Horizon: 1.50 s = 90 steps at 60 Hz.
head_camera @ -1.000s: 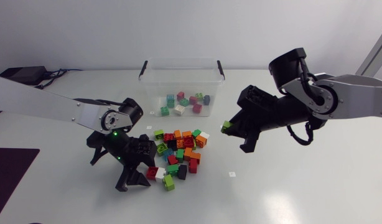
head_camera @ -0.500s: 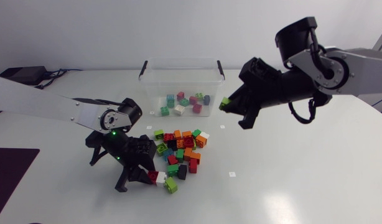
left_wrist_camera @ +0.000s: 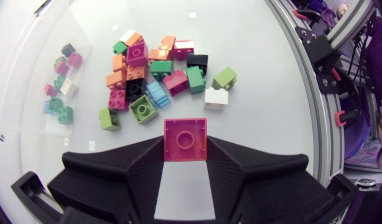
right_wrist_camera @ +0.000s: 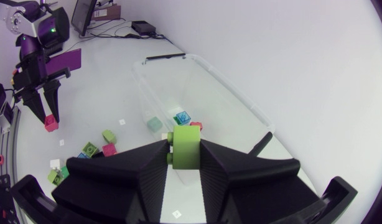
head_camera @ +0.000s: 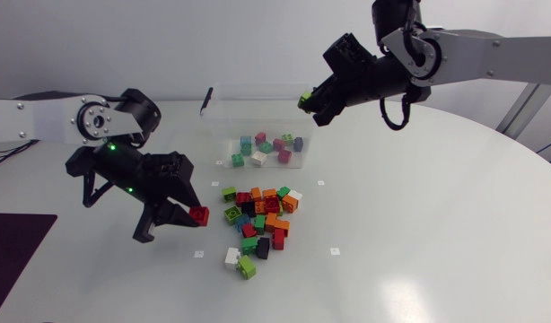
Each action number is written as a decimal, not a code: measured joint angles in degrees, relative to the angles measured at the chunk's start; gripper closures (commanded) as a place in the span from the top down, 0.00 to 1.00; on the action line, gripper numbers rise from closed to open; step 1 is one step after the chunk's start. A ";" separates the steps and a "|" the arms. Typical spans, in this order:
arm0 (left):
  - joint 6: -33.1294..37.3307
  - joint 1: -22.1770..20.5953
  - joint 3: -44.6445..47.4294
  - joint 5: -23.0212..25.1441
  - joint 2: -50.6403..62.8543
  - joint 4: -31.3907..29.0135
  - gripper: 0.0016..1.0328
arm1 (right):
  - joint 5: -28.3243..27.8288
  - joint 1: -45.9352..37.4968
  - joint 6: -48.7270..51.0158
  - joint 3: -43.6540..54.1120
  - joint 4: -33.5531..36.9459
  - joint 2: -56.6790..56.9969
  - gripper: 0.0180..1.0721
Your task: Place the duplo bricks in the container
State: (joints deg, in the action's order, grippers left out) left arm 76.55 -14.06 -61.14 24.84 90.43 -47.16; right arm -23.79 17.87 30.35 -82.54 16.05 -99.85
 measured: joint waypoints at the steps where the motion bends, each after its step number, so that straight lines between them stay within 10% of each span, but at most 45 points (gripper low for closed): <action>1: -0.02 0.09 -0.52 0.02 -0.15 -0.09 0.27 | -0.02 0.00 -0.28 -0.59 -0.09 -0.61 0.15; 33: -13.62 1.81 -14.21 5.16 1.68 5.60 0.29 | 2.89 0.42 -4.31 -16.65 -2.60 -16.61 0.17; 46: -23.89 2.14 -18.51 6.40 4.70 16.06 0.30 | 4.81 1.57 -4.50 -20.72 -2.54 -20.11 0.82; 90: -43.85 1.27 -41.62 -2.51 25.79 28.04 0.37 | 5.62 1.46 -4.68 -0.04 -7.72 -3.80 0.86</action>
State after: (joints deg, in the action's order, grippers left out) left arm 32.71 -12.80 -102.76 22.33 116.22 -19.11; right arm -18.17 19.33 25.67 -82.59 8.34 -103.66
